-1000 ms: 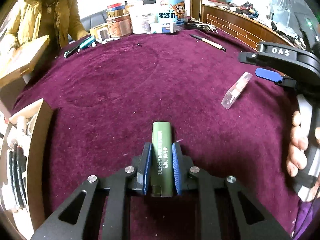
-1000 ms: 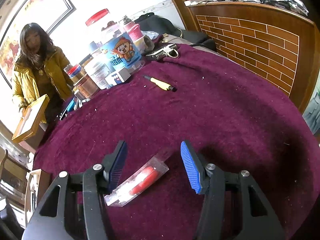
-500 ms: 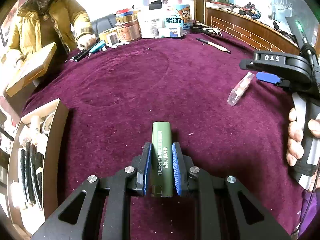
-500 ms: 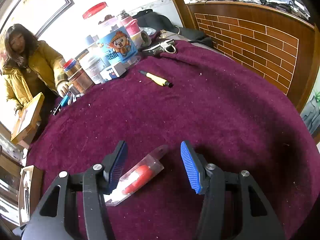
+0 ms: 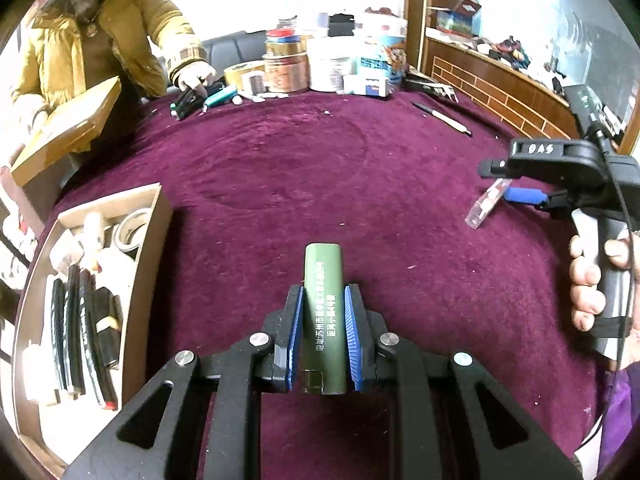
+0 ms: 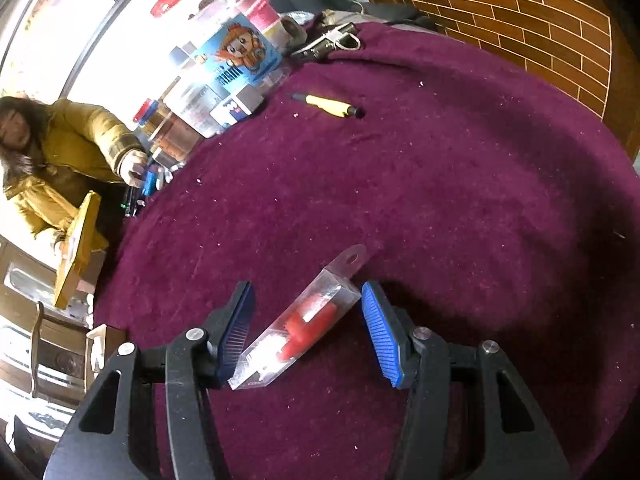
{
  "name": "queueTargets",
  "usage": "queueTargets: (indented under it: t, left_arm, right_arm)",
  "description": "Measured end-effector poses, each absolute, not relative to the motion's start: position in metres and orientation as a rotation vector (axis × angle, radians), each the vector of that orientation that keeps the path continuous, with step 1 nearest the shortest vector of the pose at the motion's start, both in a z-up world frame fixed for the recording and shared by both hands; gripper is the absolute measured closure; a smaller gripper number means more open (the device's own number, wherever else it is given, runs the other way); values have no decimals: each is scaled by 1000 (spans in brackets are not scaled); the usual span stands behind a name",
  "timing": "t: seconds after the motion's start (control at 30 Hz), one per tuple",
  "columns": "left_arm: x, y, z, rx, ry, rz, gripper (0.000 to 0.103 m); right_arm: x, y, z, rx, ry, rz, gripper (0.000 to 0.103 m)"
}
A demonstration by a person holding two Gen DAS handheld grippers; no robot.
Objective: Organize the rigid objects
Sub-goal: 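Grasp the clear red-tipped tube with the right tool while the left tool holds the battery, then carry both items over the box and open the left tool to drop the battery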
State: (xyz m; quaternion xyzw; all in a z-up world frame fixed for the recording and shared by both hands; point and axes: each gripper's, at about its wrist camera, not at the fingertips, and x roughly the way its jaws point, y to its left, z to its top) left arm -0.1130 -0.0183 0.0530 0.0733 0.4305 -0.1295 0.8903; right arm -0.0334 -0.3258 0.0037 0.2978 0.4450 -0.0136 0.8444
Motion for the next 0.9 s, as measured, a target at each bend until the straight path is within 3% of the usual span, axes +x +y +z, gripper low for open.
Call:
queueTargets:
  t: [0.2, 0.23, 0.3, 0.37, 0.9]
  left_arm:
    - [-120, 12, 62, 70, 886, -269, 86]
    - [-122, 18, 64, 59, 881, -268, 86]
    - [-128, 30, 70, 39, 867, -259, 86]
    - [-132, 45, 75, 18, 855, -248, 86]
    - [-156, 198, 65, -223, 874, -19, 86]
  right_arm:
    - [-13, -273, 8, 274, 1026, -219, 51]
    - [-11, -265, 7, 208, 1033, -263, 55]
    - [-14, -254, 8, 141, 1016, -281, 80]
    - [-18, -251, 9, 134, 1019, -282, 93]
    - [-68, -167, 57, 393, 1021, 240, 92]
